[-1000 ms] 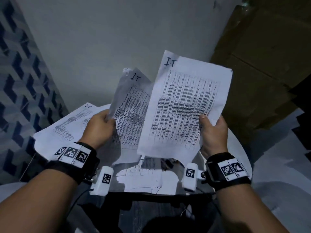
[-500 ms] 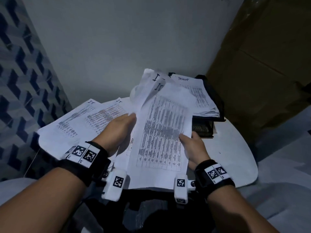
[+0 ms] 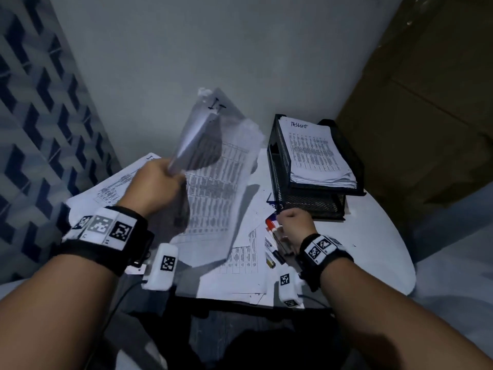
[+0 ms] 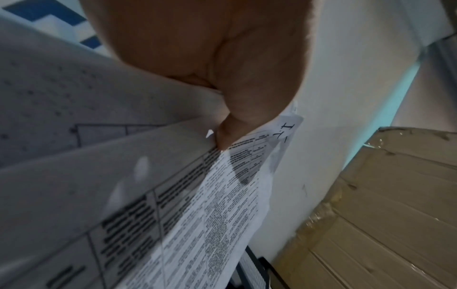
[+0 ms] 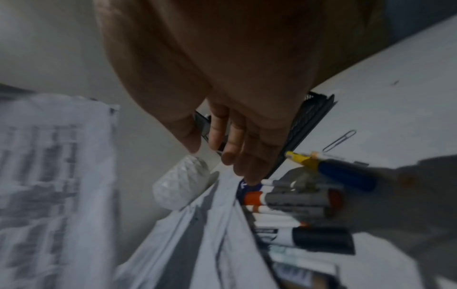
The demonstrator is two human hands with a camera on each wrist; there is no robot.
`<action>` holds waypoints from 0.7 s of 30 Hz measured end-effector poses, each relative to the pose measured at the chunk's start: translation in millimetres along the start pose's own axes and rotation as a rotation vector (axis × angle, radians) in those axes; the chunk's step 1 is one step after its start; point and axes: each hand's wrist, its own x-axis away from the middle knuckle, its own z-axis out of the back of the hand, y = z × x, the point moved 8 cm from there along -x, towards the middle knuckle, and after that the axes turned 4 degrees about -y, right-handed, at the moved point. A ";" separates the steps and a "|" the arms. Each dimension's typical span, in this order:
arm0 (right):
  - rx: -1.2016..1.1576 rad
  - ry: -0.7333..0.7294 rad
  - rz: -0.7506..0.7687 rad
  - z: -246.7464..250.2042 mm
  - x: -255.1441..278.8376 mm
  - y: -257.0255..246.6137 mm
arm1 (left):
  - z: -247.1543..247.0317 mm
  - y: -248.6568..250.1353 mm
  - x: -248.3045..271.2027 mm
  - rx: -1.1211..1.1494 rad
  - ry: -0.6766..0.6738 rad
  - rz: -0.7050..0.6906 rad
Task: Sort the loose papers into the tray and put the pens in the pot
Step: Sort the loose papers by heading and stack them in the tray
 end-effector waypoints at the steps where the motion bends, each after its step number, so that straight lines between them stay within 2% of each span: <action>1: 0.088 0.009 -0.012 1.0 -7.3 5.2 | 6.8 -3.8 -1.9 0.010 0.020 0.017; 4: 0.299 -0.006 -0.059 -6.3 -30.2 24.1 | 23.0 -17.4 -6.7 0.067 0.056 0.074; 7: 0.360 -0.043 -0.124 -22.8 -36.6 32.9 | 31.5 -24.4 -6.0 0.086 0.063 0.091; 11: 0.319 -0.064 -0.159 -46.5 -48.8 35.3 | 34.7 -29.8 -2.3 0.089 0.073 0.112; 16: 0.120 0.081 -0.205 -47.0 -59.2 19.2 | 33.0 -28.5 -1.6 0.077 0.067 0.101; 21: 0.335 0.026 -0.195 -48.9 -81.7 11.9 | 32.3 -29.8 -7.6 0.036 0.051 0.083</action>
